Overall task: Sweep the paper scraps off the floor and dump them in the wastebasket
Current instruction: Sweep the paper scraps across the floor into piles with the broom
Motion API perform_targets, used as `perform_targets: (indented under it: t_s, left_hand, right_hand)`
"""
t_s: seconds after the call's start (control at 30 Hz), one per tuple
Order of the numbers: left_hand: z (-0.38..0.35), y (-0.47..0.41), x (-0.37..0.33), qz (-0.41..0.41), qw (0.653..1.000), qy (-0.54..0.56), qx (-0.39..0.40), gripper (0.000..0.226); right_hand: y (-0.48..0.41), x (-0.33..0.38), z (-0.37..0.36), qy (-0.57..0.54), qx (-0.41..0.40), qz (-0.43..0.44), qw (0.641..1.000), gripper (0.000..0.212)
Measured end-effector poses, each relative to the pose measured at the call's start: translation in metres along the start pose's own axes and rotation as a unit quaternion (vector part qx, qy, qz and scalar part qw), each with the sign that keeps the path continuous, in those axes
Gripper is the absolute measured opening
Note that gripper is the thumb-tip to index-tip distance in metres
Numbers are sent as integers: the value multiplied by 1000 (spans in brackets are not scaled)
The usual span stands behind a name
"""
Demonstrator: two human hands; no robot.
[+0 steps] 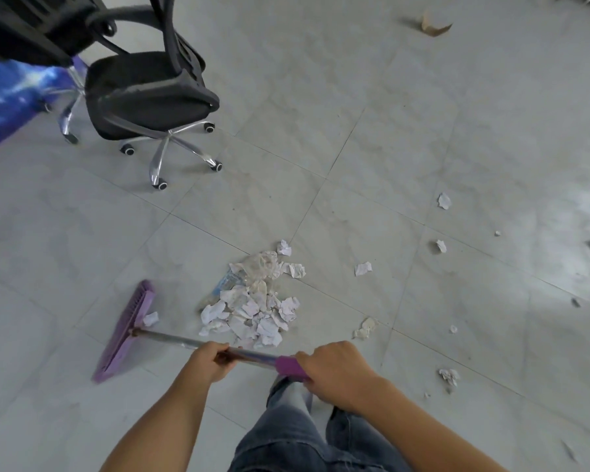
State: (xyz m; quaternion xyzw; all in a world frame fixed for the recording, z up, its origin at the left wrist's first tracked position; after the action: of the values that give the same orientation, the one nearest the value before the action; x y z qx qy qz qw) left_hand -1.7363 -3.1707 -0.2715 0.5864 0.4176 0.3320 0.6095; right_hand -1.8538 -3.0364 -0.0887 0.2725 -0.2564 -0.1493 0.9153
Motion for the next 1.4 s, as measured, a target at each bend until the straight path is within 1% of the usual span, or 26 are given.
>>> perform_targets:
  t_s: [0.1, 0.2, 0.27, 0.37, 0.47, 0.53, 0.6, 0.7, 0.77, 0.87, 0.9, 0.97, 1.03, 1.13, 1.23, 1.27, 1.3, 1.33, 1.37, 1.4]
  left_hand:
    - [-7, -1, 2, 20, 1000, -18, 5, 17]
    - [-37, 10, 2, 26, 999, -30, 30, 18]
    - [-73, 22, 2, 24, 997, -40, 63, 21]
    - [-141, 47, -2, 26, 989, -36, 138, 23]
    - [-210, 73, -1, 22, 977, -10, 211, 24]
    - [-246, 90, 3, 15, 968, 18, 250, 24]
    - [-270, 102, 7, 14, 962, 29, 273, 23]
    - [-288, 116, 11, 10, 956, 23, 293, 22]
    - [-295, 130, 11, 4, 951, 17, 308, 21]
    - [-296, 144, 8, -9, 951, 1, 309, 24]
    - [-294, 146, 6, -15, 952, -1, 305, 25]
    - [-283, 143, 1, -28, 958, 5, 286, 25]
    - [-266, 133, -4, -43, 964, 10, 262, 24]
    - [-228, 110, -11, -53, 974, 32, 217, 25]
    - [-198, 88, -3, -52, 984, 46, 164, 21]
    - [-193, 80, 3, -54, 987, 53, 144, 21]
    - [-187, 74, 8, -56, 989, 55, 126, 21]
    - [-184, 68, 14, -57, 991, 56, 112, 22]
    - [-188, 63, 22, -59, 991, 64, 98, 23]
    - [-194, 58, 30, -60, 992, 75, 86, 23]
  right_hand:
    - [3, -10, 3, -1, -2, -21, 1000, 27]
    - [17, -34, 25, 4, -17, -58, 998, 30]
    - [33, -58, 53, 9, -35, -98, 994, 31]
    - [67, -94, 106, 37, -76, -158, 984, 26]
    - [106, -123, 153, 72, -134, -187, 970, 20]
    - [129, -137, 169, 94, -164, -199, 962, 20]
    - [148, -146, 177, 99, -183, -210, 955, 20]
    - [174, -152, 182, 67, -214, -231, 947, 18]
    - [189, -150, 185, 50, -242, -224, 943, 17]
    - [203, -143, 193, 15, -288, -193, 938, 22]
    - [204, -142, 194, 1, -288, -192, 938, 24]
    - [199, -140, 193, -20, -267, -199, 943, 23]
    - [182, -137, 188, -30, -242, -181, 953, 24]
    - [145, -130, 173, -77, -215, -125, 965, 27]
    - [117, -130, 155, -131, -210, -54, 967, 25]
    - [113, -136, 148, -179, -212, -30, 960, 22]
    - [109, -143, 141, -258, -219, -16, 941, 19]
    - [108, -151, 134, -362, -229, -8, 903, 17]
    - [109, -164, 128, -471, -247, 2, 847, 18]
    - [110, -179, 119, -567, -273, 3, 777, 21]
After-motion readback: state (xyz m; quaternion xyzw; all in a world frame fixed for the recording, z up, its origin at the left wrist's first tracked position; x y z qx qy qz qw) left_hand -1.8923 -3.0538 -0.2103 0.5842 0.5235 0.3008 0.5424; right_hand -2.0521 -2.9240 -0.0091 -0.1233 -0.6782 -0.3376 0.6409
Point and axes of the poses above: each hand's wrist, its own y-axis away from the middle knuckle, its own z-axis out of the back of the hand, x = y × z, the point moved 6 cm from there along -y, towards the middle knuckle, and after that the axes turned 15 degrees about -y, right-handed, at the moved point
